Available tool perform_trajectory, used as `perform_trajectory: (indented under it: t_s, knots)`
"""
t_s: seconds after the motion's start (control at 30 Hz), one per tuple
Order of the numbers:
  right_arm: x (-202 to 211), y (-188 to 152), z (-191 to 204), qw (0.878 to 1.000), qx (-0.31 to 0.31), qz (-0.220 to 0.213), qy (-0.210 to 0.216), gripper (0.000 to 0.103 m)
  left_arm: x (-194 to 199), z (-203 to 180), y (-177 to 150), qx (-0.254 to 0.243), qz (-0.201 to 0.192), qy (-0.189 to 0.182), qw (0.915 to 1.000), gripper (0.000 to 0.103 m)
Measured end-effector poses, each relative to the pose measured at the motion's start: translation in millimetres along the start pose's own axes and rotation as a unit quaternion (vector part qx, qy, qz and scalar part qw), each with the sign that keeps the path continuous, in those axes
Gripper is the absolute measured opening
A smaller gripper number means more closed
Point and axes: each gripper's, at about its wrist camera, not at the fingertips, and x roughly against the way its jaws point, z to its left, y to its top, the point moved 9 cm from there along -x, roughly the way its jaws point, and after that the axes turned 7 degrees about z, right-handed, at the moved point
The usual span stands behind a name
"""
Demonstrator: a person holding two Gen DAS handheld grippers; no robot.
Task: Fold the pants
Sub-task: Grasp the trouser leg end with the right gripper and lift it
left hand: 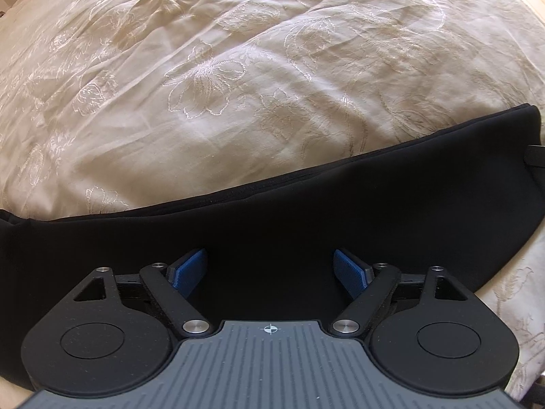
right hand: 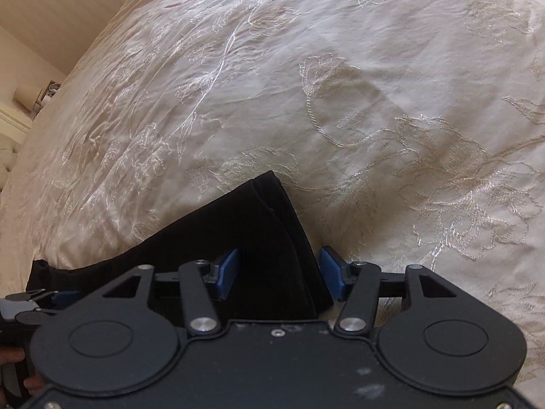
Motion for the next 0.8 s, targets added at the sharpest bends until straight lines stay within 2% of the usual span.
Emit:
perform_trajectory:
  t_s: [0.07,0.13,0.2,0.23,0.33,0.5,0.6,0.67,0.8]
  knots:
    - [-1,2,1,1.0,0.015,0.012,0.008,0.056,0,0,0,-0.001,-0.002,0.0,1.0,0.082]
    - [0,2,2,0.999,0.029,0.022,0.008,0.047,0,0,-1,-0.001,-0.004,0.0,1.0,0.082]
    - [4,2,6,0.999,0.039,0.028,0.01,0.022,3,0,0,0.002,-0.009,0.0,1.0,0.082]
    - [8,2,9,0.999,0.034,0.028,0.026,0.02,7,1,1,0.003,-0.015,0.002,0.9999,0.081]
    - [23,1,18,0.999,0.034,0.012,0.023,0.02,14,0,11,-0.008,-0.035,0.014,0.9993,0.081]
    - [52,2,35,0.998,0.024,-0.017,0.048,0.02,6,1,36,-0.025,-0.039,0.024,0.9986,0.082]
    - [64,2,45,0.998,0.027,-0.025,0.054,0.02,3,2,50,-0.012,-0.037,0.013,0.9992,0.082]
    - [68,3,51,0.998,0.027,-0.029,0.055,0.02,10,7,54,0.008,-0.051,0.008,0.9987,0.08]
    - [75,4,59,0.998,0.023,-0.035,0.05,0.02,32,12,43,0.023,-0.073,0.003,0.9971,0.079]
